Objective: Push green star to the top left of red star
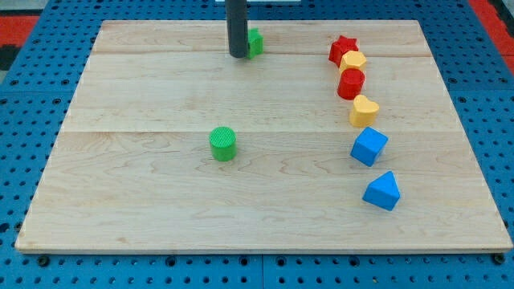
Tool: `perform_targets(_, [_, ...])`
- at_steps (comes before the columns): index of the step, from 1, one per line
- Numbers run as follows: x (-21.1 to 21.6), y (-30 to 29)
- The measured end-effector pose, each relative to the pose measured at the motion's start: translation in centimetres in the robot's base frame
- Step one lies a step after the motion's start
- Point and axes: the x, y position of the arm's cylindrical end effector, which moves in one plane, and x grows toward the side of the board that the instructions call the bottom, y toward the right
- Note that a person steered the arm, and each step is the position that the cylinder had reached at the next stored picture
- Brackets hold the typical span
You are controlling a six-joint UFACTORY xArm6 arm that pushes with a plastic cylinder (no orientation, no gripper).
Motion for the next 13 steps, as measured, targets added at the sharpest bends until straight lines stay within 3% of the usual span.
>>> perform_targets(3, [-4.3,1.1])
perform_targets(5, [-6.9,-2.0])
perform_targets(6, [-7.1,-0.8])
perform_targets(8, [-7.1,8.0])
perform_targets(10, [-5.5,7.7])
perform_targets(11, [-4.4,11.1])
perform_targets(13, [-4.4,12.2])
